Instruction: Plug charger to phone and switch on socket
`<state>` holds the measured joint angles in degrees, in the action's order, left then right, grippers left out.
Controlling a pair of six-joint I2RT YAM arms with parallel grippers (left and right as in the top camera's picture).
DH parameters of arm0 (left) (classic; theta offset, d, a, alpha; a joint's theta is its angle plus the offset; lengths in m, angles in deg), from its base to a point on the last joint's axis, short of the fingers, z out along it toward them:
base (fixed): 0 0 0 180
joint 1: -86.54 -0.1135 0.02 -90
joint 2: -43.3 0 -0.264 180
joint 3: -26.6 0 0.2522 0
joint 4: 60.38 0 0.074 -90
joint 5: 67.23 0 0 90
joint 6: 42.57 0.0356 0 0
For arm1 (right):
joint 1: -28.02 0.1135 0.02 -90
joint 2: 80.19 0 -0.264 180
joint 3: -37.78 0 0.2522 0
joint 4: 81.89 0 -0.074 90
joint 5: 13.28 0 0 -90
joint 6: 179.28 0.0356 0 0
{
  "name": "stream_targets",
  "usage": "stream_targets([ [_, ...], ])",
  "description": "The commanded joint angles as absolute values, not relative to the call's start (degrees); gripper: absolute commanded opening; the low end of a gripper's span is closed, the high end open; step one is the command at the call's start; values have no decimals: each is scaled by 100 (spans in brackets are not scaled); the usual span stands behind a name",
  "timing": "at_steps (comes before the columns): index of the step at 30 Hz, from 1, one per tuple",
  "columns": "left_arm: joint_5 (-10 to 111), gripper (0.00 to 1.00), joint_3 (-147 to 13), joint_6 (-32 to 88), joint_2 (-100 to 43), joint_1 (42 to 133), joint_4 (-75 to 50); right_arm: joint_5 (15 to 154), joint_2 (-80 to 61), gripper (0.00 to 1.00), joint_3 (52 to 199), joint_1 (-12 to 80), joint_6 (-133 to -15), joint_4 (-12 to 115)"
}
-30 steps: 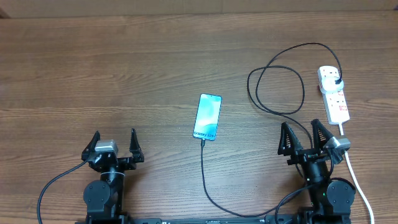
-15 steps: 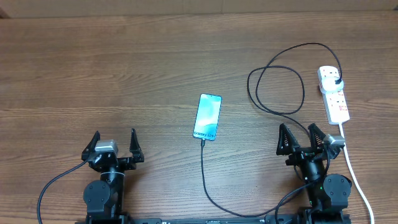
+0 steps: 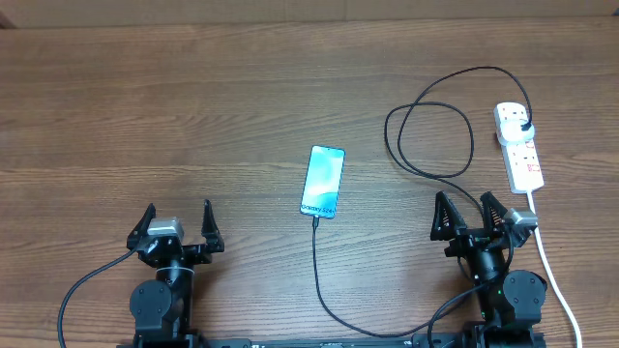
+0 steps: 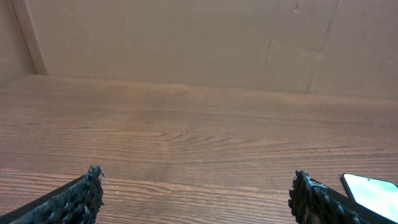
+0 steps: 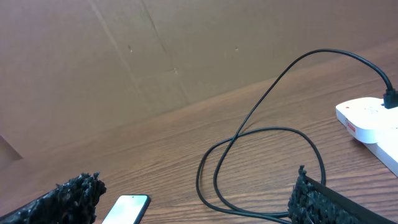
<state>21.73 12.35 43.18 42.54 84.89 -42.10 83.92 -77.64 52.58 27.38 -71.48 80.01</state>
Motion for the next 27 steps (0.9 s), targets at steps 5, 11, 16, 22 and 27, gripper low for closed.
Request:
stream_targets([
  [5,2234,100,1257,4405,4304,8454,-4217,8272,-7755,100,5201,2764,-7172,8005],
  [11,2234,100,1257,4405,4304,8454,-4217,8272,-7760,100,5201,2792,-7177,7996],
  [16,2234,100,1257,4405,4304,8454,-4217,8279,-7760,100,5201,2797,-7972,7996],
  [22,2234,100,1257,4405,4304,8454,-4217,8276,-7926,100,5201,2790,-9013,7992],
  [27,2234,100,1257,4405,4304,8454,-4217,8274,-8002,100,5199,2757,-9216,7994],
])
